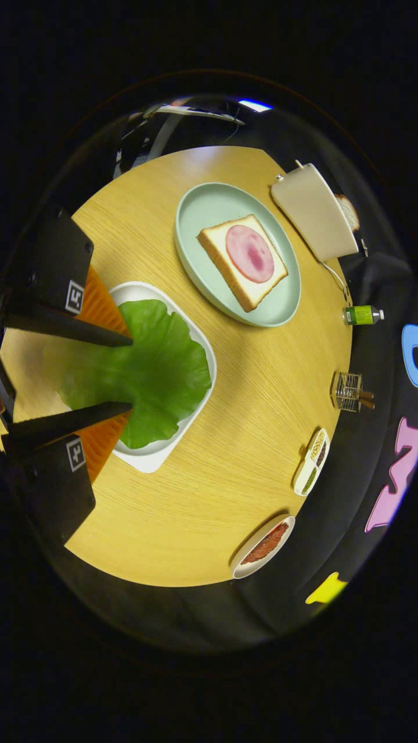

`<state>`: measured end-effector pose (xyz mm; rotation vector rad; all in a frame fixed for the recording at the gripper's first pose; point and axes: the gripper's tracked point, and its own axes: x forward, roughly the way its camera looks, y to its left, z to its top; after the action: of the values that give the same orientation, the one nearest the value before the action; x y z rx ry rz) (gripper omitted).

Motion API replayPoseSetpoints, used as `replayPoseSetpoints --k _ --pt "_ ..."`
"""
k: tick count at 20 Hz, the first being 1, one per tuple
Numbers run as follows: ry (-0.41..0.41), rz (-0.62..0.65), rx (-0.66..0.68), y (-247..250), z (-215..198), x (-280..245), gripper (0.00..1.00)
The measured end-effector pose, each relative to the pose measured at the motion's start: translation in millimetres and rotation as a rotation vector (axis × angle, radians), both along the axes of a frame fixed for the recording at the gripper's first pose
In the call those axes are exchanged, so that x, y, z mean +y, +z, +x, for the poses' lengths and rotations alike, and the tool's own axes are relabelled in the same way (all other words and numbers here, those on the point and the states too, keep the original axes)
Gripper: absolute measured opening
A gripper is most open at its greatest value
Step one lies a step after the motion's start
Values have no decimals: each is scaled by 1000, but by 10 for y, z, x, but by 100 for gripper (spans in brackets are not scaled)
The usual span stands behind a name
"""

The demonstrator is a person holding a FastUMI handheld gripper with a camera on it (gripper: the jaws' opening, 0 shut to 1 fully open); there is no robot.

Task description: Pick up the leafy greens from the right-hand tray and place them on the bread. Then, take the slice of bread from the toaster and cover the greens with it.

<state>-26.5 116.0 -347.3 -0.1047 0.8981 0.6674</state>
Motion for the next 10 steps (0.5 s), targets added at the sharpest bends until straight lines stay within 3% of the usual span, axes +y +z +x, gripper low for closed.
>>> replayPoseSetpoints --k 2,5,6,10 --pt "-37 43 37 -9 -12 23 49" --pt "-17 49 -4 8 -48 49 41" --pt "-9 50 -16 11 -57 69 19" --pt "-55 61 14 21 -49 45 6"
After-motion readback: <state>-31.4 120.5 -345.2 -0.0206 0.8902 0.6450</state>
